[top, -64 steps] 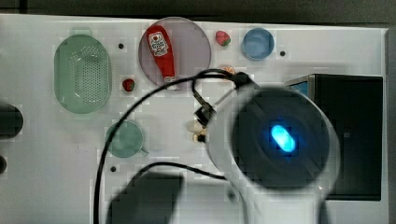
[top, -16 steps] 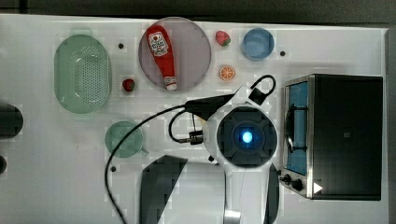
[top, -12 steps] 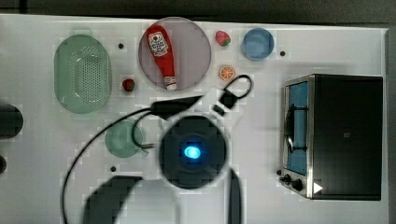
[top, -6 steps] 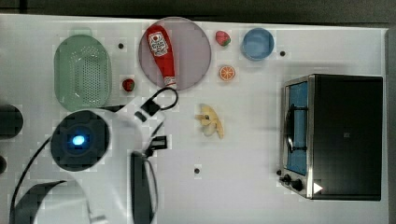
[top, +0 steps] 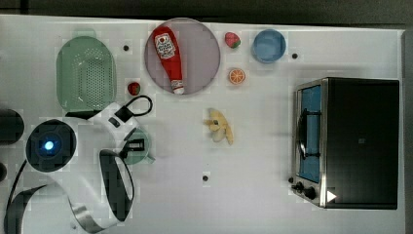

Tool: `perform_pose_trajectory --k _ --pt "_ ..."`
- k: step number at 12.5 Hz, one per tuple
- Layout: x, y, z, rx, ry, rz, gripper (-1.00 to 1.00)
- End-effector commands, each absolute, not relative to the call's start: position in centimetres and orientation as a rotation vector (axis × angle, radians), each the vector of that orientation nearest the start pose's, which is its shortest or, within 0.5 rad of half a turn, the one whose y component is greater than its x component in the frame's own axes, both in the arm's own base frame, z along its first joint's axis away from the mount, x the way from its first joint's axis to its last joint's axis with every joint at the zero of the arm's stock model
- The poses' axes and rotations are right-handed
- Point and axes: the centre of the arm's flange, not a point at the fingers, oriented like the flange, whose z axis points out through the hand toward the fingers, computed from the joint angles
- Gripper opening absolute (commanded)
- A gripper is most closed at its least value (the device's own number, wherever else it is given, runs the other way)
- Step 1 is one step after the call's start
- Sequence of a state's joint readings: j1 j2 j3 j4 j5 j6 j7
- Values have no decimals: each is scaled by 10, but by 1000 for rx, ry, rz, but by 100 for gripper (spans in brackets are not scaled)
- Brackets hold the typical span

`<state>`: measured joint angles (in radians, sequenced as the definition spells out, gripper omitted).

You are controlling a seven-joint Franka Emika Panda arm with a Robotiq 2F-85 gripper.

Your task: Pick Banana and place it in mug.

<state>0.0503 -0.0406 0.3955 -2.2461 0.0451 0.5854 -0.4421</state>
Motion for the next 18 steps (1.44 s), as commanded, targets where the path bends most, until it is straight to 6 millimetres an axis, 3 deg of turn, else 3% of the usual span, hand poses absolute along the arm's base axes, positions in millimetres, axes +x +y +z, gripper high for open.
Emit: perform_pose_trajectory --k 1,3,6,7,11,13,16,18 --pt "455 219 332 -3120 15 83 -37" --pt "451 221 301 -3097 42 66 -37" --pt "452 224 273 -3078 54 99 -37" --pt "451 224 267 -3079 69 123 -29" --pt "449 227 260 -3077 65 145 58" --pt "452 226 274 -3076 65 100 100" --pt "462 208 321 -3077 121 -36 100" --pt "472 175 365 -3080 223 -124 100"
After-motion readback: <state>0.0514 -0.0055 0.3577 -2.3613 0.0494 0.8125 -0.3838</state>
